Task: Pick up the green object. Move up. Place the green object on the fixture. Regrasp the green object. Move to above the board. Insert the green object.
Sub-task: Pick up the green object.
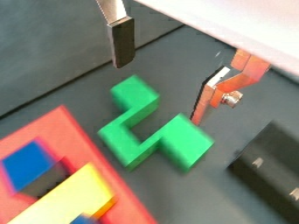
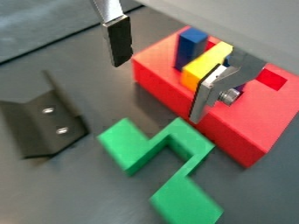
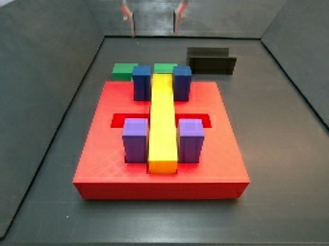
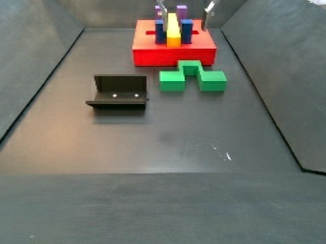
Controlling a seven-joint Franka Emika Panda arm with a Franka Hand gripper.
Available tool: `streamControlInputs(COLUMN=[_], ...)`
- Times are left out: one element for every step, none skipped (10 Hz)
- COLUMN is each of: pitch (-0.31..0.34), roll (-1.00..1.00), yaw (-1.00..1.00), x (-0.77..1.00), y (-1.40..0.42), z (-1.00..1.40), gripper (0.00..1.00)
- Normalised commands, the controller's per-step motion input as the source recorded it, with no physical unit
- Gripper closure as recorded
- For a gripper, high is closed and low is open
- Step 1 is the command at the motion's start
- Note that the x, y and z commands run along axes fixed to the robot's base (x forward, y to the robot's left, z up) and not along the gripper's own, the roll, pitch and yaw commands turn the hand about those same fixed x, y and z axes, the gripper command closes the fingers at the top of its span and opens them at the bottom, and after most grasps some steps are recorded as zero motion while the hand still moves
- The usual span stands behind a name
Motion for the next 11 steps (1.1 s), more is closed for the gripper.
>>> streamControlInputs(pitch=[-0.087,-0.09,-0.123,-0.116,-0.124,-0.12,-0.091,-0.064,-0.061,-0.041,-0.037], roll=[0.11,0.04,0.02,0.02,0.01,0.0,0.01,0.04,0.05,0.02,0.02], yaw=[-0.28,-0.36,-0.23,-0.06,0.0,0.15,0.25,0.21,0.07,0.04,0.0], x=[0.03,0.0,-0.15,-0.12,-0.14,-0.07,-0.09,-0.01,0.0,0.0,0.0], y=[-0.44,-0.13,0.0,0.0,-0.09,-0.19,-0.23,-0.16,-0.04,0.0,0.0], z=[-0.46,-0.45,-0.49,-0.45,-0.43,-0.43,-0.37,-0.3,-0.28,-0.27,-0.25], gripper=[0.0,0.0,0.0,0.0,0.0,0.0,0.0,0.0,0.0,0.0,0.0])
